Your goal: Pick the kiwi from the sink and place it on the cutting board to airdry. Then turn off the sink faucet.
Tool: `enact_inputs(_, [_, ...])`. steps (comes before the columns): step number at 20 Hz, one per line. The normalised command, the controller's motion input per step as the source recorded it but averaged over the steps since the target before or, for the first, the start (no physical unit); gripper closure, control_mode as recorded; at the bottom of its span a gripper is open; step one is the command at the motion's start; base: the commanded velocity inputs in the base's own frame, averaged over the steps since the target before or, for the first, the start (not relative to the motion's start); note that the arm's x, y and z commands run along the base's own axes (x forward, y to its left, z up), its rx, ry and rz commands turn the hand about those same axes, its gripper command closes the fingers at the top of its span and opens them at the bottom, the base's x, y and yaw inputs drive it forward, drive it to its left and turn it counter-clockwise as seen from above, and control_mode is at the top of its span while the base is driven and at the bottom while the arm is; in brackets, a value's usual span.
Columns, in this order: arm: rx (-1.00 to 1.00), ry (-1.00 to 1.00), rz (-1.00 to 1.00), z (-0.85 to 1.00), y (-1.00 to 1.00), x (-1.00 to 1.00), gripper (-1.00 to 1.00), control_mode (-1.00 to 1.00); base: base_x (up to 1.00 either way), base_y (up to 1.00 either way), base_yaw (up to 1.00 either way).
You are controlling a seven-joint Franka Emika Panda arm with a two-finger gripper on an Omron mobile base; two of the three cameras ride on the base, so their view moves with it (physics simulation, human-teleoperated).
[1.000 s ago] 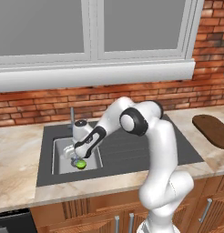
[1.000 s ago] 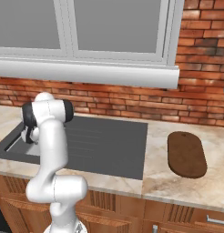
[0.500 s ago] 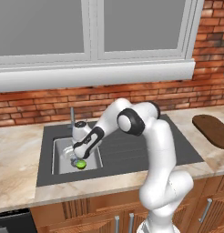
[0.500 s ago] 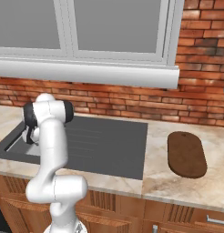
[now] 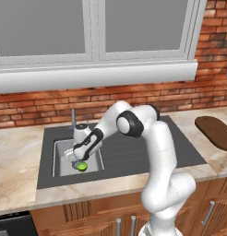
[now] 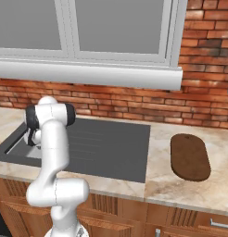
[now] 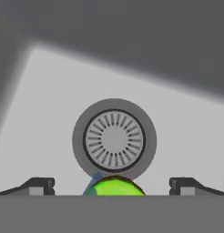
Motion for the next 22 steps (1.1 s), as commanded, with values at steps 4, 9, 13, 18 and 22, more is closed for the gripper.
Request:
enact_inputs(4, [0.0, 0.03, -0.02, -0.13, 0.01, 0.08, -1.0, -1.0, 0.0, 0.0, 0.0])
enact_inputs(9, [0.0, 0.03, -0.02, -0.11, 0.03, 0.05, -1.0, -1.0, 0.0, 0.0, 0.0])
enact_inputs(13, [0.0, 0.02, -0.02, -0.1, 0.07, 0.01, -1.0, -1.0, 0.0, 0.0, 0.0])
enact_inputs(18, [0.0, 0.02, -0.03, -0.13, 0.08, 0.01, -1.0, -1.0, 0.0, 0.0, 0.0])
enact_inputs(22, [0.0, 0.01, -0.02, -0.11, 0.02, 0.0, -1.0, -1.0, 0.0, 0.0, 0.0])
